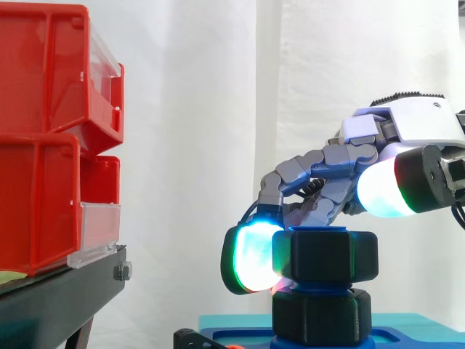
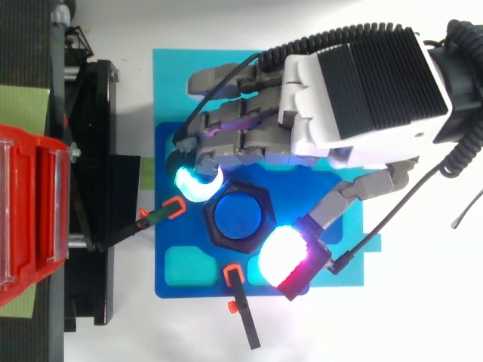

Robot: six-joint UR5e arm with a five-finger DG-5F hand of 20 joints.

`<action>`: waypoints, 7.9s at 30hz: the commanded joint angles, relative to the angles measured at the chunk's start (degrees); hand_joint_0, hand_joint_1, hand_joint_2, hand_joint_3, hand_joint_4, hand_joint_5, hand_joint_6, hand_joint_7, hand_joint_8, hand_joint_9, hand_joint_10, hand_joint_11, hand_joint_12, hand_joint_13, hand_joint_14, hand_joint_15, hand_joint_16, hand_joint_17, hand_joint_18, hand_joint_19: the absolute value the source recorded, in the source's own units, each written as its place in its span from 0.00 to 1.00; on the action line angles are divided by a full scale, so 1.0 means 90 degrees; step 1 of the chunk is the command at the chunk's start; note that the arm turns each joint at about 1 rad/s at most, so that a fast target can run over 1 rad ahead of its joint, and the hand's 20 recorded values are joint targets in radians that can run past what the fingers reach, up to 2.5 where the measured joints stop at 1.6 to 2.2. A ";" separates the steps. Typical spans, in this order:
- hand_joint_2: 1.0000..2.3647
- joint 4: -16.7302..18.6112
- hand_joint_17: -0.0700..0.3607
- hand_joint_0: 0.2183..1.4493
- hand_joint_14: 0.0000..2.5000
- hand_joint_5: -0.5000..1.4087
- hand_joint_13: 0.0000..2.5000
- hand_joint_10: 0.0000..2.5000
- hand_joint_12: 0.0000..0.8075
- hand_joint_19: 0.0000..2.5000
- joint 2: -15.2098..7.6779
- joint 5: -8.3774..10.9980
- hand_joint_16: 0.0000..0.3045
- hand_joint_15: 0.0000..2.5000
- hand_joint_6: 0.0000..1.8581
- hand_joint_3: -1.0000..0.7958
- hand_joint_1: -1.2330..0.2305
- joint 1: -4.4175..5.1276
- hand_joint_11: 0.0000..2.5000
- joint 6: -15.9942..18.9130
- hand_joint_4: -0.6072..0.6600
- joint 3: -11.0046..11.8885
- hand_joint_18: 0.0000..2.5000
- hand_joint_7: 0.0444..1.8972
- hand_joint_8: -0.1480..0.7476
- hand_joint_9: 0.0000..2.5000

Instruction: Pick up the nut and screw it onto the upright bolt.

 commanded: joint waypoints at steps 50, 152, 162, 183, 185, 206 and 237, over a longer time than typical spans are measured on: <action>0.00 0.0481 0.25 0.24 0.00 0.31 0.43 0.00 0.24 0.11 0.0000 -0.0093 0.06 0.00 0.27 0.28 0.61 -0.0410 0.03 0.0106 0.56 0.0234 0.34 0.76 0.47 0.68; 0.00 0.0295 0.29 0.25 0.00 0.20 0.39 0.00 0.37 0.04 0.0000 -0.0142 0.08 0.03 0.27 0.28 0.58 0.0049 0.07 -0.0001 0.69 0.0127 0.22 0.45 0.52 0.49; 0.00 0.0295 0.29 0.25 0.00 0.22 0.40 0.00 0.37 0.04 0.0000 -0.0161 0.08 0.03 0.27 0.28 0.59 -0.0039 0.08 -0.0001 0.68 0.0127 0.24 0.56 0.52 0.51; 0.00 0.0080 0.28 0.25 0.00 0.28 0.46 0.00 0.35 0.07 -0.0010 -0.0190 0.08 0.05 0.27 0.28 0.59 -0.0205 0.08 -0.0079 0.63 0.0127 0.29 0.76 0.53 0.57; 0.00 0.0061 0.28 0.25 0.00 0.29 0.47 0.00 0.34 0.08 -0.0010 -0.0190 0.07 0.05 0.27 0.28 0.59 -0.0214 0.09 -0.0089 0.60 0.0127 0.30 0.79 0.51 0.59; 0.00 0.0022 0.30 0.24 0.00 0.27 0.51 0.00 0.35 0.12 0.0000 -0.0483 0.08 0.06 0.27 0.28 0.61 -0.0488 0.10 -0.0099 0.63 0.0254 0.37 0.77 0.54 0.62; 0.00 0.0832 0.36 0.22 0.00 0.20 0.39 0.00 0.36 0.15 -0.0020 -0.0708 0.12 0.03 0.27 0.28 0.61 -0.0146 0.00 0.0223 0.68 0.0127 0.31 0.35 0.49 0.47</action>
